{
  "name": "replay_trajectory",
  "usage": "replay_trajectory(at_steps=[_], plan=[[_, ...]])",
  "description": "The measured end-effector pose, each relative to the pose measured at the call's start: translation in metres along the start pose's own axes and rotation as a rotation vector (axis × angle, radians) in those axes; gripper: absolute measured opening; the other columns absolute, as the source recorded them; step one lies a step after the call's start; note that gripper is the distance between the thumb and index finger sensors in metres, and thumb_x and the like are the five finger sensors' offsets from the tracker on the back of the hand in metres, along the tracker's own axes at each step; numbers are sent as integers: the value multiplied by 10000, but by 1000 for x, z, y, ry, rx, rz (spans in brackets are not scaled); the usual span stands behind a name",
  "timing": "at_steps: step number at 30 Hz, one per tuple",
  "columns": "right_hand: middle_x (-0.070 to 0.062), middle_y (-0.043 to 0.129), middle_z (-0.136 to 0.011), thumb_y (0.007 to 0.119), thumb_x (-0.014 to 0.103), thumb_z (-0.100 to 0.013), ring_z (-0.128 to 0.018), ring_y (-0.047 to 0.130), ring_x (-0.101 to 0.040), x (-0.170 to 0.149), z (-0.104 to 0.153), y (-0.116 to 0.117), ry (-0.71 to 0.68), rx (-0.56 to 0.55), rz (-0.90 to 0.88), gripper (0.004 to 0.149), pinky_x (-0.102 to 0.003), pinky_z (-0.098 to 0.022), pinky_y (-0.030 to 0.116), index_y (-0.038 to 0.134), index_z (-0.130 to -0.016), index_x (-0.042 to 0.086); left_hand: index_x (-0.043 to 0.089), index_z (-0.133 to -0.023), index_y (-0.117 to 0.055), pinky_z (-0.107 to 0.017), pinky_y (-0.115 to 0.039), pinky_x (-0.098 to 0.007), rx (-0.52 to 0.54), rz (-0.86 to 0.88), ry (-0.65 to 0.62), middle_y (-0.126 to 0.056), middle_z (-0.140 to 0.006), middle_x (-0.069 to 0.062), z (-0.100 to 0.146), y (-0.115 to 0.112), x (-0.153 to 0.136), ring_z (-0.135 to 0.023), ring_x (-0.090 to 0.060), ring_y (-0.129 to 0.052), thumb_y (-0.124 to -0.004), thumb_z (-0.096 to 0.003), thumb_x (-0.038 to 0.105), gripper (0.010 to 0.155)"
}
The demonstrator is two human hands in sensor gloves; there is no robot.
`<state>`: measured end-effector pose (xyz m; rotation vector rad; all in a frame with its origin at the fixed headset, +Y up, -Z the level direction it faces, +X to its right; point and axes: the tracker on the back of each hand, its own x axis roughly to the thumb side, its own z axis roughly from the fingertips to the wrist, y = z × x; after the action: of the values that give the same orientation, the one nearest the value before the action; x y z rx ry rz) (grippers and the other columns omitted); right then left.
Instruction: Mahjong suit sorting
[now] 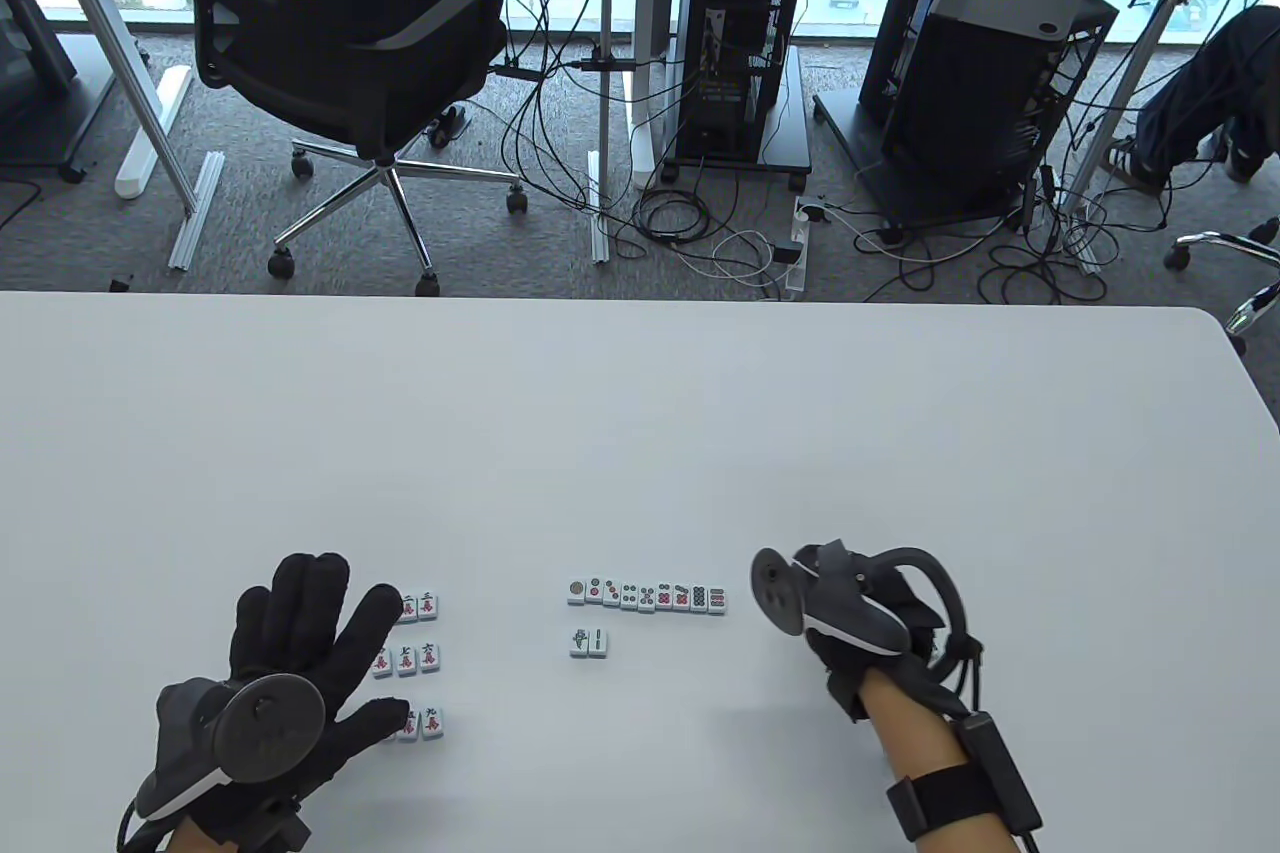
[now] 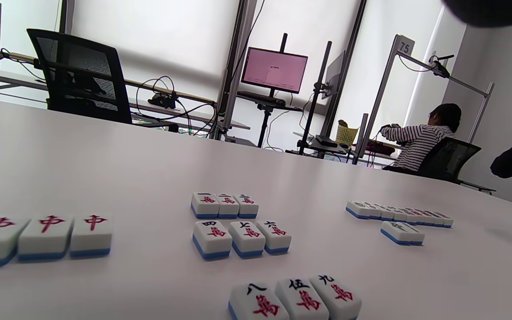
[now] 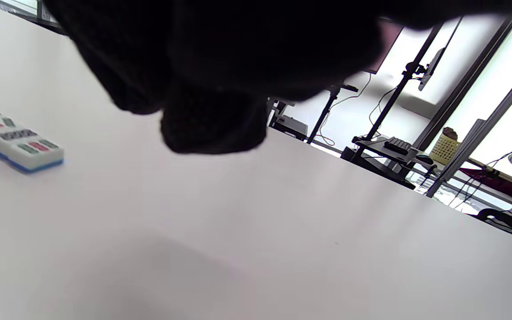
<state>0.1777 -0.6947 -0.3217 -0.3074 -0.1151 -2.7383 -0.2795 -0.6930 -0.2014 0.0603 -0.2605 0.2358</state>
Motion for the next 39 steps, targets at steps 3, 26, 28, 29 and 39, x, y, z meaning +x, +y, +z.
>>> replay_trajectory(at_steps=[3, 26, 28, 29, 39], plan=[[-11, 996, -416, 839, 325, -388, -130, 914, -119, -28, 7, 29, 64, 54, 72, 554, -283, -108, 827, 746, -914, 177, 464, -1073, -229, -784, -44, -560, -5, -2, 5, 109, -1095, 128, 0, 0, 0, -1090, -200, 104, -641, -366, 745, 866], [-9, 986, -422, 864, 338, -357, -138, 909, -116, -28, -6, 94, 38, 189, 181, 561, -288, -118, 827, 766, -873, 140, 464, -1073, -232, -785, -45, -559, -21, 0, 11, 108, -1095, 128, -2, -2, -2, -1090, -200, 102, -641, -365, 744, 864], [-4, 987, -409, 863, 353, -358, -129, 907, -112, -25, -9, 90, 54, 192, 175, 561, -286, -111, 826, 786, -862, 121, 462, -1074, -233, -785, -45, -559, -22, 1, 10, 107, -1095, 128, -2, -2, -2, -1090, -200, 103, -640, -367, 744, 864], [-1, 986, -399, 858, 360, -360, -121, 904, -109, -23, -10, 86, 66, 168, 167, 568, -284, -104, 824, 788, -854, 89, 464, -1073, -234, -785, -46, -559, -24, 1, 10, 107, -1096, 127, -3, -3, -2, -1090, -200, 101, -642, -364, 744, 865], [-4, 991, -390, 855, 409, -365, -113, 909, -105, 100, -9, 6, -129, -162, -132, 600, -280, -95, 827, 803, -822, 23, 461, -1074, -232, -785, -45, -558, -29, -1, 13, 109, -1095, 127, -3, -4, -1, -1089, -200, 103, -641, -365, 743, 866]])
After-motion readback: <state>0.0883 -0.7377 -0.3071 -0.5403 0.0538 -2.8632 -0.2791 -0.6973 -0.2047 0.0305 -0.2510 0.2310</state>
